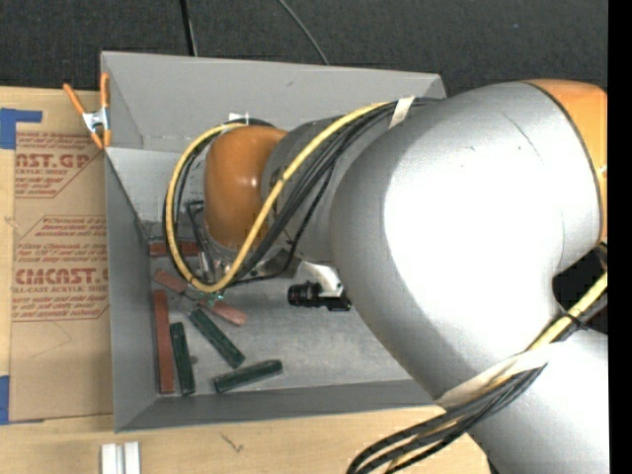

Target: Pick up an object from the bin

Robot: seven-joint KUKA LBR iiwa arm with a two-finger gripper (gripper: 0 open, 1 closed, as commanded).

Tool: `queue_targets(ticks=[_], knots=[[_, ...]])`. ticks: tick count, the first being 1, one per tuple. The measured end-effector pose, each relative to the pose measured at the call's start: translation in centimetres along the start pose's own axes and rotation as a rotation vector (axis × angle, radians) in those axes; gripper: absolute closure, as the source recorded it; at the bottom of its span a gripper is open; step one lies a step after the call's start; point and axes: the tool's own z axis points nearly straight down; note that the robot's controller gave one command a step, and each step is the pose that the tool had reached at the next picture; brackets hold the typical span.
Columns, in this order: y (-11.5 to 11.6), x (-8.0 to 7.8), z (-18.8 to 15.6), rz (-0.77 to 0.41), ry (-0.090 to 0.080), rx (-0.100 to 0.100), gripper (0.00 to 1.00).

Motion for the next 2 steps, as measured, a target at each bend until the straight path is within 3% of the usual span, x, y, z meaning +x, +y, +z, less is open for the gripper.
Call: queue_targets(ticks=[1, 2], knots=[[0.0, 0.0, 0.0, 0.000, 0.000, 0.000, 0.00], [-0.3, -2.7, 0.0, 0.170, 0.000, 0.002, 1.00]])
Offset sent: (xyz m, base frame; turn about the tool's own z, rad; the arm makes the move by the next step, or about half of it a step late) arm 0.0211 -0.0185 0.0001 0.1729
